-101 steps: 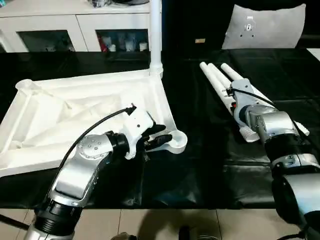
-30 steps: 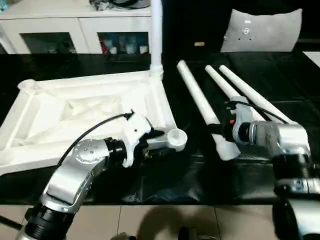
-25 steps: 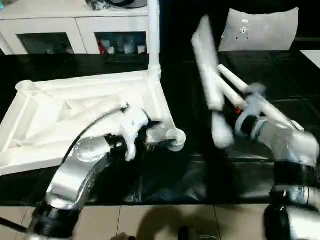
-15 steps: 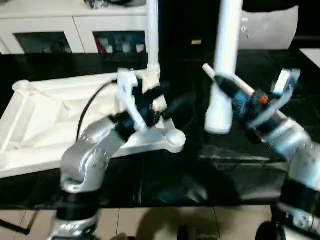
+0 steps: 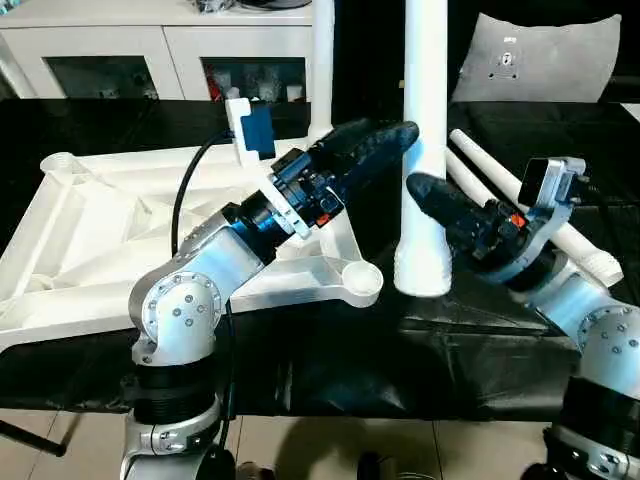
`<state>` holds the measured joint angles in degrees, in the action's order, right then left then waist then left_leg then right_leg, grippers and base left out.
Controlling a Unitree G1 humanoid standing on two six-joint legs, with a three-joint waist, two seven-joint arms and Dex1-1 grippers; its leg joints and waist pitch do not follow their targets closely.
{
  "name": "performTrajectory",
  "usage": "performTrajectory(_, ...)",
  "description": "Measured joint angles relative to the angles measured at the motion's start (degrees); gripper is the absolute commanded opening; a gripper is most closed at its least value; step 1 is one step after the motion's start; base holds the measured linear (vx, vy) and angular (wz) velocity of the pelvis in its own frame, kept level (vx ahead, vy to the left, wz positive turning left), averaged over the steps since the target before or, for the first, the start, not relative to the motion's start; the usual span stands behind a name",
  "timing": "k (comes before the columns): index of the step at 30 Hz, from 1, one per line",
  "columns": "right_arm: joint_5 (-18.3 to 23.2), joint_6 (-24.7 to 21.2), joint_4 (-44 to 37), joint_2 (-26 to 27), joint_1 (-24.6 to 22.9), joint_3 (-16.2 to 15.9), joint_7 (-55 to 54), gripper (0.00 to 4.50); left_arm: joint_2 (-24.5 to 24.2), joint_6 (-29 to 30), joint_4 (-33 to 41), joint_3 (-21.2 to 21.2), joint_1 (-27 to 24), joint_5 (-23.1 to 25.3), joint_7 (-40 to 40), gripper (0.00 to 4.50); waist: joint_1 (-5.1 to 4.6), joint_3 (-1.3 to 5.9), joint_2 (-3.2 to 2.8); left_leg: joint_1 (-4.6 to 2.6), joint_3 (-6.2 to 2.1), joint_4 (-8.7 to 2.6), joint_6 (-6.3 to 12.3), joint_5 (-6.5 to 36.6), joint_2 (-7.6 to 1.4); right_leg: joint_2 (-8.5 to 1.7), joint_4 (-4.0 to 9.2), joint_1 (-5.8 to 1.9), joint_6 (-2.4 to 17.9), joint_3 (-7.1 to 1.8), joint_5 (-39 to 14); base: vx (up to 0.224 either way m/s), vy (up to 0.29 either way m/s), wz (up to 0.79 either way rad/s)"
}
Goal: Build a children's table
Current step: Pick table leg
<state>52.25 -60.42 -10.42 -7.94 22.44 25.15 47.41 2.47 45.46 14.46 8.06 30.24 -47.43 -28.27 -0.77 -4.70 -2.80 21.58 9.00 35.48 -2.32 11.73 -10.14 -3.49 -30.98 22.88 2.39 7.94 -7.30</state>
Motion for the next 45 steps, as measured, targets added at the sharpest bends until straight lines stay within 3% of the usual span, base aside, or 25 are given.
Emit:
performTrajectory(9,0.7,0.9,-1.0,-1.4,-1.8,-2.9,-0.4,1.88,-0.6,0.9,-0.1,-0.4,0.1,-0.6,1.1,4.5,1.03,0.0,0.0,-0.05,-0.03,-0.25,0.02,0.0,-0.01,0.01,0.0,0.03,0.0,0.08,0.0,0.0,0.0,0.0)
performTrajectory(14,-8.4,8.9,-2.9,-3.7,-2.7,-10.0,-0.1,1.88,-2.1,0.5,-0.7,-2.3,0.9,1.9,1.5,4.5,1.06,0.01,0.03,-0.06,-0.03,-0.3,0.0,0.0,-0.01,0.01,0.0,0.03,0.0,0.08,0.0,0.0,0.0,0.0)
performTrajectory(15,-9.4,9.7,-2.9,-3.7,-2.7,-10.6,-0.2,1.88,-2.2,0.4,-0.7,-2.7,0.9,2.2,1.6,4.21,1.02,0.01,0.03,-0.06,-0.03,-0.31,0.0,0.0,-0.01,0.01,0.0,0.04,-0.1,0.08,0.0,0.0,0.0,0.0)
performTrajectory(16,-10.3,10.8,-2.9,-3.6,-2.7,-11.2,-0.4,1.88,-2.3,0.4,-0.7,-3.1,0.9,2.5,1.7,4.21,1.03,0.01,0.03,-0.05,-0.03,-0.31,0.0,0.0,0.0,0.0,0.0,0.05,-0.1,0.08,0.0,0.0,0.0,0.0)
performTrajectory(23,-21.5,26.2,-1.6,1.5,-3.7,-18.2,-7.1,1.88,-3.9,-7.6,0.1,-9.0,0.0,14.7,7.3,3.61,0.98,0.08,0.14,-0.03,-0.05,-0.38,0.0,0.0,0.0,0.0,0.0,0.07,-0.1,0.09,0.0,0.0,0.0,0.0)
performTrajectory(28,-25.8,32.4,1.4,2.5,-6.1,-21.8,-7.2,1.88,-7.3,-11.2,-0.3,-13.6,-2.8,21.3,7.1,3.15,1.05,0.11,0.18,0.06,-0.11,-0.4,0.02,0.0,0.0,0.01,-0.01,0.12,-0.1,0.09,0.0,0.0,0.0,0.0)
performTrajectory(38,-28.4,39.7,3.9,2.5,-6.8,-24.1,-7.1,1.88,-5.5,-13.7,-1.2,-13.9,-3.1,22.5,7.9,2.31,0.99,0.11,0.17,0.02,-0.11,-0.38,0.04,-0.1,0.02,0.01,-0.14,0.13,-0.1,0.03,0.0,0.0,0.0,0.0)
performTrajectory(45,-30.9,43.5,5.0,0.9,-6.8,-25.5,-7.0,1.88,-5.0,-13.8,-1.3,-14.0,-3.1,22.2,7.5,2.04,1.0,0.11,0.17,0.01,-0.08,-0.37,0.29,-0.2,0.02,0.01,-0.17,0.13,0.0,-0.05,0.0,0.0,0.0,0.0)
